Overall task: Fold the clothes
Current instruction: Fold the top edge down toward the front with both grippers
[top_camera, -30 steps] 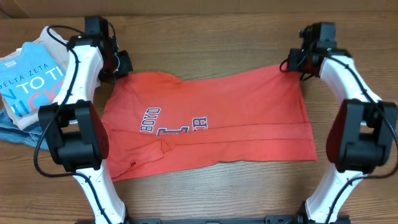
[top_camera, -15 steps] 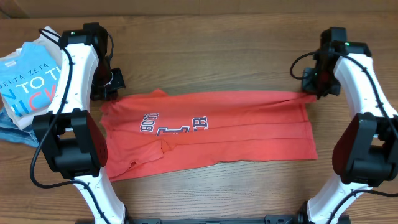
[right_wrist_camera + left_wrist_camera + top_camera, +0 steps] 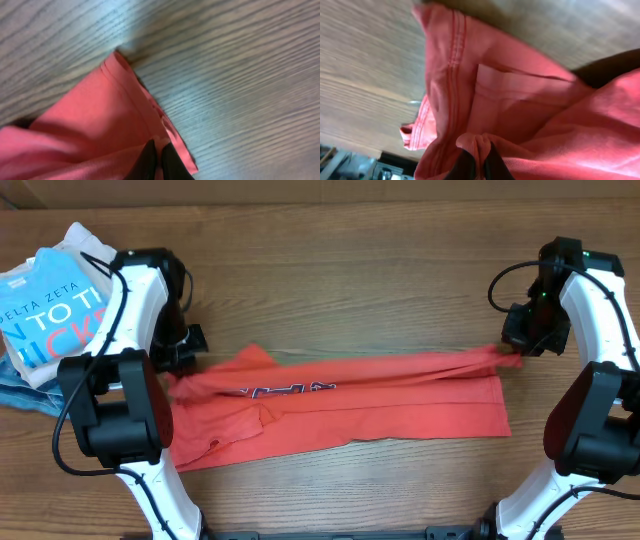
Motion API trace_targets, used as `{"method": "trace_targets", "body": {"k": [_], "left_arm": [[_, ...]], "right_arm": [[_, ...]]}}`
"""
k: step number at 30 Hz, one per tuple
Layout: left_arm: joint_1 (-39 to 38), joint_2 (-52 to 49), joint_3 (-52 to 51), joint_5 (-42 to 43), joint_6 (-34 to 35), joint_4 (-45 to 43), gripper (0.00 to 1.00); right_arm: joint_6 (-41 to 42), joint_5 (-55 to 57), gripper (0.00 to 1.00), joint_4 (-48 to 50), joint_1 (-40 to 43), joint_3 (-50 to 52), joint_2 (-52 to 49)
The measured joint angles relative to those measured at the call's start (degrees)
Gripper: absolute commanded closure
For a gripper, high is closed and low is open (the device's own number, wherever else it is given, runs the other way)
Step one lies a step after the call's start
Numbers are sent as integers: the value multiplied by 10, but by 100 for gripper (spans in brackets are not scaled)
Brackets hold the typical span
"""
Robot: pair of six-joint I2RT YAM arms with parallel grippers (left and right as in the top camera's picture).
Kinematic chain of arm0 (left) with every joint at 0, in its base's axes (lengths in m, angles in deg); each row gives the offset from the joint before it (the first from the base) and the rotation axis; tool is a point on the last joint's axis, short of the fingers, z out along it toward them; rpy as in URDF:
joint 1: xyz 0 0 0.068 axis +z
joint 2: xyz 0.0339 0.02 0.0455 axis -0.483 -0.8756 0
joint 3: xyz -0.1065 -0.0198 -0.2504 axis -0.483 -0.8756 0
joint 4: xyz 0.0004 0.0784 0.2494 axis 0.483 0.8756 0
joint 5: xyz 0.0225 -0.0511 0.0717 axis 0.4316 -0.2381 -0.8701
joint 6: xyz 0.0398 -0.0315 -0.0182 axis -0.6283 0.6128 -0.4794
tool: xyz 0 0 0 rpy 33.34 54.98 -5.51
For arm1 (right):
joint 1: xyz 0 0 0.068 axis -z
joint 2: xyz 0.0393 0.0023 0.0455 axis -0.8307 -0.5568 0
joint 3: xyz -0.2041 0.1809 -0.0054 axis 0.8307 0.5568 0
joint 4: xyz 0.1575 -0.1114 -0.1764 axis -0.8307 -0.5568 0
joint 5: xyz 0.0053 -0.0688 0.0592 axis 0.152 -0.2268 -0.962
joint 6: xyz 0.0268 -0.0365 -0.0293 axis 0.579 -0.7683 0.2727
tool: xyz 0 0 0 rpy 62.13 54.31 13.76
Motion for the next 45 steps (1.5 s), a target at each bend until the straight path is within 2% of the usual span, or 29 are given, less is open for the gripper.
{"method": "trace_targets", "body": {"k": [10, 16, 20, 25, 29, 31, 33, 42, 45], "left_arm": [[0, 22, -21, 9, 0, 10, 96], [0, 80, -61, 4, 0, 16, 96], [0, 80, -120, -5, 0, 3, 96], [0, 80, -130, -13, 4, 0, 96], [0, 80, -130, -18, 4, 15, 96], [0, 80, -130, -21, 4, 23, 96], [0, 80, -130, -22, 4, 25, 96], [0, 80, -130, -24, 4, 48, 94], [0, 80, -135, -26, 4, 54, 88]], "right_arm": [[4, -19, 96, 9, 3, 66, 0], [4, -22, 95, -11, 3, 68, 0], [4, -23, 95, -26, 3, 68, 0], [4, -22, 94, -52, 3, 68, 0], [6, -18, 86, -62, 3, 68, 0], [5, -18, 78, -66, 3, 68, 0], [6, -17, 75, -68, 3, 68, 0], [6, -23, 75, -70, 3, 68, 0], [5, -28, 75, -70, 3, 68, 0]]}}
